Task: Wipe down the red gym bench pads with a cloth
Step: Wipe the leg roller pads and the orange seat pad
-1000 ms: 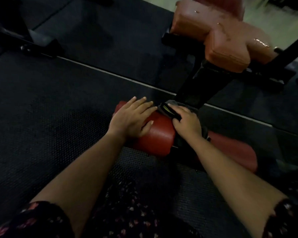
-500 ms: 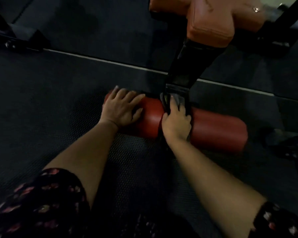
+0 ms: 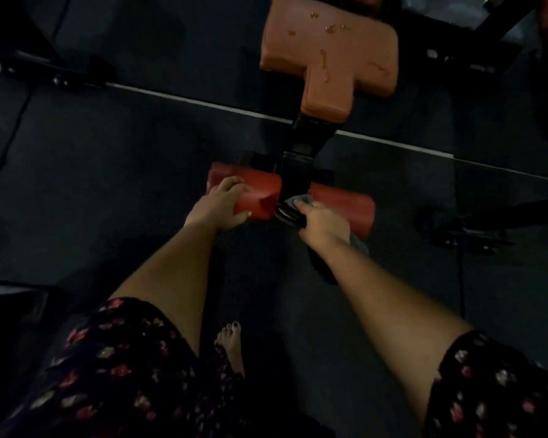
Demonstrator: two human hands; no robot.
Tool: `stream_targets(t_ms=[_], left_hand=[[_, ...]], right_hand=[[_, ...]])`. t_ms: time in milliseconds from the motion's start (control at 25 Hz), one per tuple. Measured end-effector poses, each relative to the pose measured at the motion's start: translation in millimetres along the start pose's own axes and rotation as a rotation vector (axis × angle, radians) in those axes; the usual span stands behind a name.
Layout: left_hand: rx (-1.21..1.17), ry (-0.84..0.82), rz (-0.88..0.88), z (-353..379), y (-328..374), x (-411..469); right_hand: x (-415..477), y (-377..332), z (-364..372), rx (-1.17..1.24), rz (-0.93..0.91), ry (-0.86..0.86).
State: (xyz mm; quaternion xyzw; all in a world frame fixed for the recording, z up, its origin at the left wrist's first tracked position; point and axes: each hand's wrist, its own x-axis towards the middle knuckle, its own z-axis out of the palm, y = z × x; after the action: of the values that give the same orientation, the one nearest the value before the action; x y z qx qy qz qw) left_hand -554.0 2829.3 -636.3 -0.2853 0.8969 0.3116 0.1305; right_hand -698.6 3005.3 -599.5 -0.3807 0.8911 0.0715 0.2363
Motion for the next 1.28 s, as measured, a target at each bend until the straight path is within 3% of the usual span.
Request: stream_targets(t_ms=[200,440,680,960,1280], left_hand=[[-0.005,-0.087,-0.108,-119,30,-93],[0.12,0.013,-0.129,-245,65,-144],[0.173,-0.015,-0.237,-261,85,-162],[0.085,0.145,-0.325,-317,117,-141],[0.105,0.224,-0.373,-369,92,-138]], right_hand=[[-59,-34,-127,-0.113,-0.144,-0.143],[-89,-72,-230,-0.108,-0.274,-0.061],[-77,-76,-268,-0.123,-0.298,-0.053],[-19,-68,-358,-0.19,-0.332,0.035],[-4,-151,-375,-0.155,-0.421,0.035]])
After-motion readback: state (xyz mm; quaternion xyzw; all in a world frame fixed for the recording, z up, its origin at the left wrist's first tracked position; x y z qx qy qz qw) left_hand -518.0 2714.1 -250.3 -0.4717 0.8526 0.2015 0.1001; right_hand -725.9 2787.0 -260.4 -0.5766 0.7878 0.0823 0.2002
